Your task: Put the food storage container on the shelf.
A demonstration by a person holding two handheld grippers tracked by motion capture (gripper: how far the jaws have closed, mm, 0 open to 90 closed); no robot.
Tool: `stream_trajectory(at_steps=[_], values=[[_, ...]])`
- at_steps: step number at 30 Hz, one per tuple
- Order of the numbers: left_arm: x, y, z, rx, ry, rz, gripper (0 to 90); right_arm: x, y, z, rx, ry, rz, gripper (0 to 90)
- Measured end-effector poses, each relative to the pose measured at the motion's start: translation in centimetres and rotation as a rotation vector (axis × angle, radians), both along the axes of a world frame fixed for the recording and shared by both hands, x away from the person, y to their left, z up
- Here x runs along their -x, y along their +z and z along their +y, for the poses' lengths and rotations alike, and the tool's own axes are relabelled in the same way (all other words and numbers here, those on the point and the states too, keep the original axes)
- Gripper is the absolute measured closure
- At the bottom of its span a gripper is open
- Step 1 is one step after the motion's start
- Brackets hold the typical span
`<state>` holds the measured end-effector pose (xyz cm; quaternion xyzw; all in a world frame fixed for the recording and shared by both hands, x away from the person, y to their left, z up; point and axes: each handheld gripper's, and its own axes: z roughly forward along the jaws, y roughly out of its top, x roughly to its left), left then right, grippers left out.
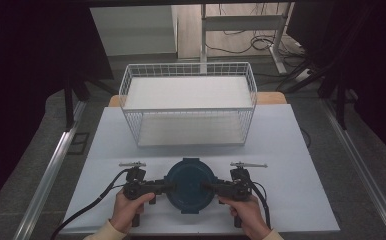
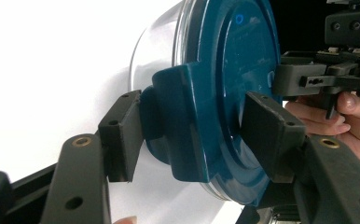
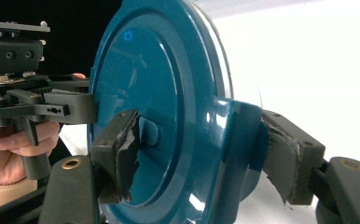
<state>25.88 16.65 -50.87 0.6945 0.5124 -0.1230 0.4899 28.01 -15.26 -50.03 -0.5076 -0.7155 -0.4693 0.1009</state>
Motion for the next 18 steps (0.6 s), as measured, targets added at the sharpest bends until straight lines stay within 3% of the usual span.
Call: stream_trajectory(at_steps=[5,18], values=[[0.2,0.2,0.1,0.000,0.002,-0.011,43.0,0.2,0.2,-0.1,-0.002,-0.004,-0.009,34.6],[0.5,0.7,0.3,-0.006,-0.003,-0.029,43.6,0.8,1.1,0.5,0.048,0.030,-0.097,35.1]])
